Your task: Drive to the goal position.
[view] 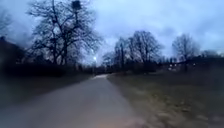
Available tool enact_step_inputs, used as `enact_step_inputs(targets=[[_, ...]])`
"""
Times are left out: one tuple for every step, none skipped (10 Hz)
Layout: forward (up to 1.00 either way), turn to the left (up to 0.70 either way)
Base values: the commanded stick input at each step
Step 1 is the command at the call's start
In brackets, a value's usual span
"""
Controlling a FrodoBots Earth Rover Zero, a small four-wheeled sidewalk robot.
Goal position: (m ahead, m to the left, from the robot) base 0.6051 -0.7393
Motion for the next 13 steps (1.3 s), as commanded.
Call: enact_step_inputs(targets=[[1.0,0.17],[1.0,0.08],[1.0,0.04],[1.0,0.04],[1.0,0.04],[1.0,0.04],[1.0,0.04],[1.0,0.04],[1.0,0.04],[1.0,0.04],[1.0,0.04],[1.0,0.04],[1.0,0.04]])
